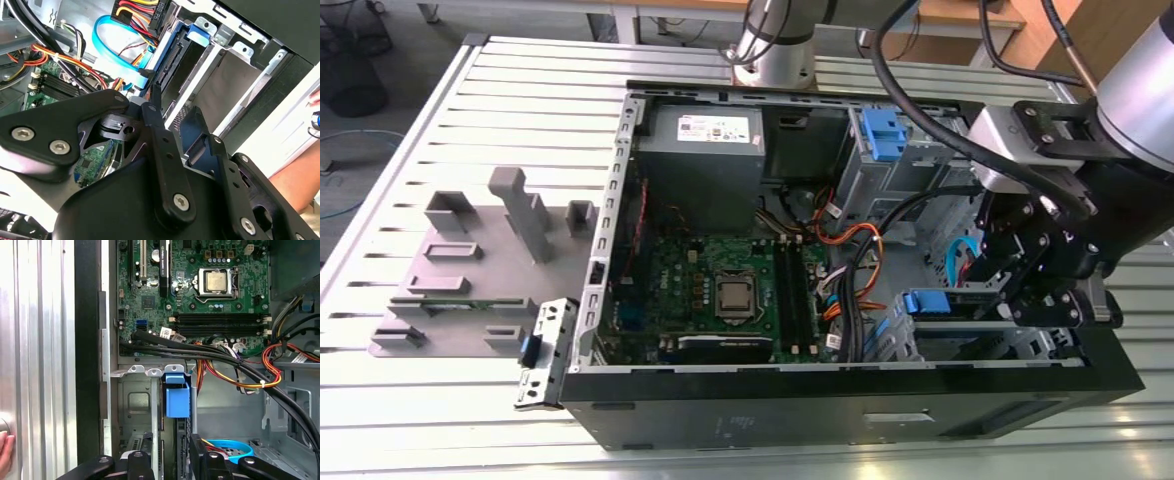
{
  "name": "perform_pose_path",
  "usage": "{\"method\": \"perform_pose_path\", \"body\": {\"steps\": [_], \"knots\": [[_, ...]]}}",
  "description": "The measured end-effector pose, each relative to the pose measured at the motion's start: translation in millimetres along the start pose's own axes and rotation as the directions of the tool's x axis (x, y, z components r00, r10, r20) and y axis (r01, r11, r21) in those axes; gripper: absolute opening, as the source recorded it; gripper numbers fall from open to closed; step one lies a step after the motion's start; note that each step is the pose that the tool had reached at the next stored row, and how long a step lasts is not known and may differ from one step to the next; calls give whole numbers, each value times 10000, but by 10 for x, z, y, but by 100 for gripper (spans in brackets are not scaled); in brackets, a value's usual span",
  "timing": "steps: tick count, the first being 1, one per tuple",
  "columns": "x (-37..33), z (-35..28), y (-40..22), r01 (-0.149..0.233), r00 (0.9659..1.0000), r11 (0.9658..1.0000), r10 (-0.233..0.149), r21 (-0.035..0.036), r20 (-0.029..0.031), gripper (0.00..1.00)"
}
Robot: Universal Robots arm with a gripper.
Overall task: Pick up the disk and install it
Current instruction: 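Insert the disk into the insertion slot, then insert the first disk wire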
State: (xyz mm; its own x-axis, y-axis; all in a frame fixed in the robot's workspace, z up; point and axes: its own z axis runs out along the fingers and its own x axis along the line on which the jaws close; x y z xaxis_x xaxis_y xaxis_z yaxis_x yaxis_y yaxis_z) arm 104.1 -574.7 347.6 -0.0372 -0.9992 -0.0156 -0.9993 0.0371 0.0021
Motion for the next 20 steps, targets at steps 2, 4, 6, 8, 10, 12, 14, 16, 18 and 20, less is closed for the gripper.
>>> {"method": "perform_pose_path", "body": {"steps": [2, 4, 6, 8, 10, 12, 14, 16, 18, 20], "knots": [[0, -13, 0, 0, 10000, 10000, 0, 0, -4, 42], [0, -14, 0, 0, 10000, 10000, 0, 0, -3, 42], [0, -15, 0, 0, 10000, 10000, 0, 0, -3, 42], [0, -28, 0, 0, 10000, 10000, 0, 0, -9, 42], [0, -38, 0, 0, 10000, 10000, 0, 0, -3, 42], [-1, -51, 0, 0, 10000, 10000, 0, 0, -5, 42], [-1, -80, 0, 0, 10000, 10000, 0, 0, -4, 42], [-1, -85, 0, 0, 10000, 10000, 0, 0, -1, 42], [-1, -86, 0, 0, 10000, 10000, 0, 0, -1, 42], [-1, -88, 0, 0, 10000, 10000, 0, 0, -4, 42]]}}
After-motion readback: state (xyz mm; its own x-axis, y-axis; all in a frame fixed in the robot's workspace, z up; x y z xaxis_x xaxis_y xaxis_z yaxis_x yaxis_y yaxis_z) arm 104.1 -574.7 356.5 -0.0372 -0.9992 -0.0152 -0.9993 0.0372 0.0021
